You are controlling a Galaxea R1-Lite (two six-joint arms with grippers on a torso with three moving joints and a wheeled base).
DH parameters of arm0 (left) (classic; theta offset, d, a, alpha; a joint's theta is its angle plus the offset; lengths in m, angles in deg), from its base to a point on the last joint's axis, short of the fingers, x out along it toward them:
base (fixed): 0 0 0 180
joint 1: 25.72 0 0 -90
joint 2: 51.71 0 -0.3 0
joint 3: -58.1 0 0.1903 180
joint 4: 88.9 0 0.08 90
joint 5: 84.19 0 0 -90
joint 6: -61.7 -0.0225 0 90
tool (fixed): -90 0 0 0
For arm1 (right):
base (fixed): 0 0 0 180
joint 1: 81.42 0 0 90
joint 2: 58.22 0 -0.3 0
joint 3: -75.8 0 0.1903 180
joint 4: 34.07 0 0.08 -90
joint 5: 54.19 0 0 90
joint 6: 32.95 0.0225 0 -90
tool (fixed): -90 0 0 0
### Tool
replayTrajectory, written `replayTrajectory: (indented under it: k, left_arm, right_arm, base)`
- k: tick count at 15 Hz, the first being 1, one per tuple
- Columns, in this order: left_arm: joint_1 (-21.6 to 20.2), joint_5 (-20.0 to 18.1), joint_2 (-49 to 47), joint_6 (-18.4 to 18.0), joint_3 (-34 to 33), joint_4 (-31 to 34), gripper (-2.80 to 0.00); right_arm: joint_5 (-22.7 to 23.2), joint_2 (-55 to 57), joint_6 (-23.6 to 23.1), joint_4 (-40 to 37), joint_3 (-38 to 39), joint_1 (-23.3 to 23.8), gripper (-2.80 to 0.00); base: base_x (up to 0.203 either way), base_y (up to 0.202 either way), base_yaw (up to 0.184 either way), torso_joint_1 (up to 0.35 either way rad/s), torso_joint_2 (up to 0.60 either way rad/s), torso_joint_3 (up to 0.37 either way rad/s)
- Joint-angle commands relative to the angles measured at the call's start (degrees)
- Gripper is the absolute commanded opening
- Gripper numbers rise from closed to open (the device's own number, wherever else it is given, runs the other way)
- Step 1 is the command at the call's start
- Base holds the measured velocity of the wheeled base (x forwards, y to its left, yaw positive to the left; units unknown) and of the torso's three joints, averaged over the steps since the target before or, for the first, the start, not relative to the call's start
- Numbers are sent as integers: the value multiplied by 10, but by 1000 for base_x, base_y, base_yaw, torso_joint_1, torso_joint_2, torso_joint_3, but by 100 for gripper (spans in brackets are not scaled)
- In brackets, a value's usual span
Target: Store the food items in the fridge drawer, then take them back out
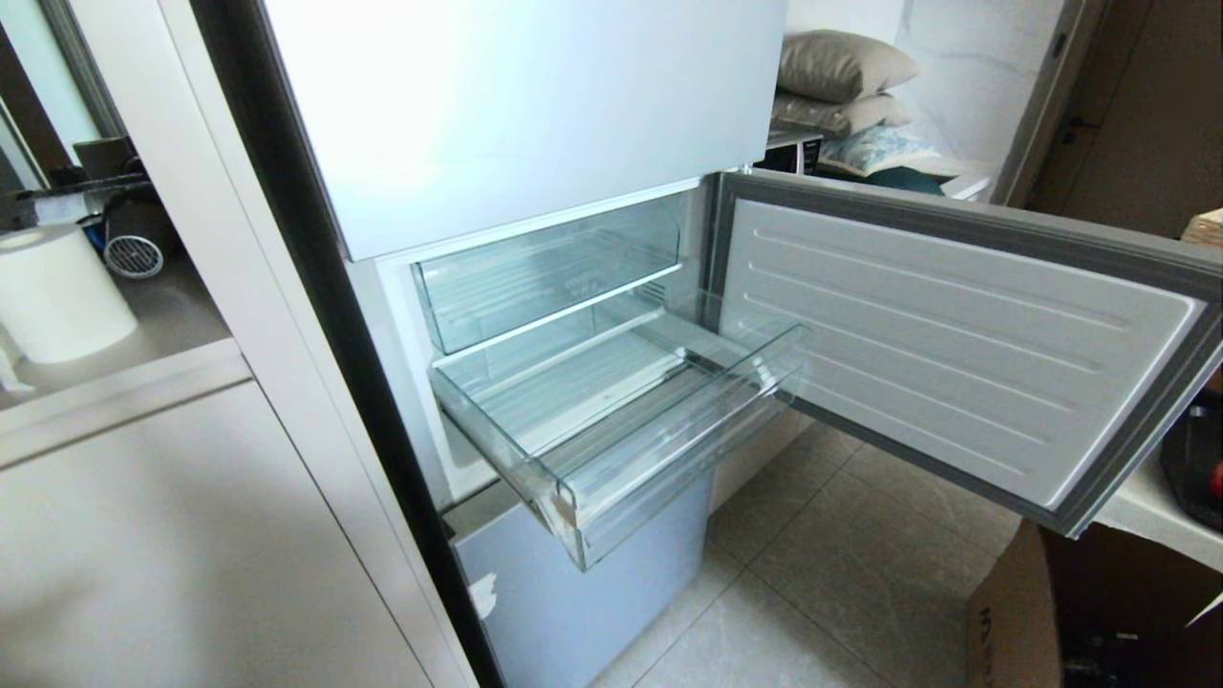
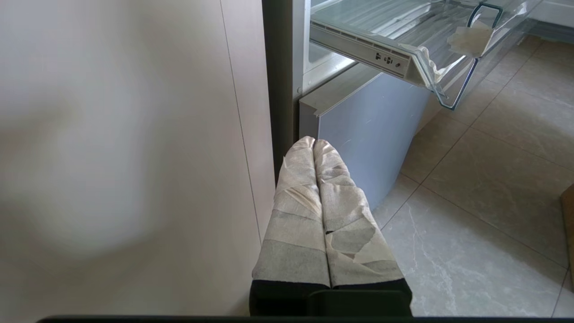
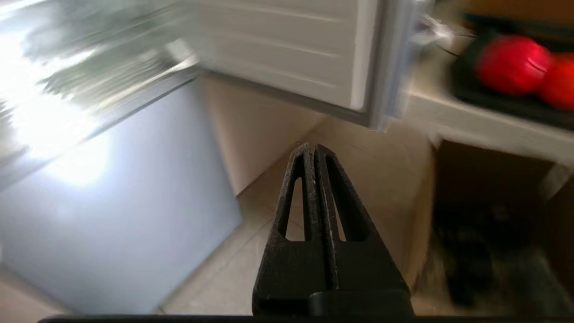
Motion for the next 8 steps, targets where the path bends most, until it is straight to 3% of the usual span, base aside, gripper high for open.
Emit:
replayTrajectory:
  k: [1, 2, 4, 8]
  left_arm:
    - [0, 0, 0, 0, 0, 0, -280]
    - [0, 0, 0, 0, 0, 0, -280]
    - [0, 0, 0, 0, 0, 0, -280]
    - [0, 0, 0, 0, 0, 0, -280]
  right_arm:
    - [-31, 152, 47, 2, -52, 33, -280]
    - [-33, 202, 61, 4, -67, 61, -280]
    - [-4, 294, 78, 27, -89, 165, -280]
    - [145, 456, 84, 133, -106, 373, -280]
  base:
    - [0, 0, 0, 0, 0, 0]
    - [0, 0, 0, 0, 0, 0]
    - [0, 0, 0, 0, 0, 0]
    - [0, 0, 0, 0, 0, 0]
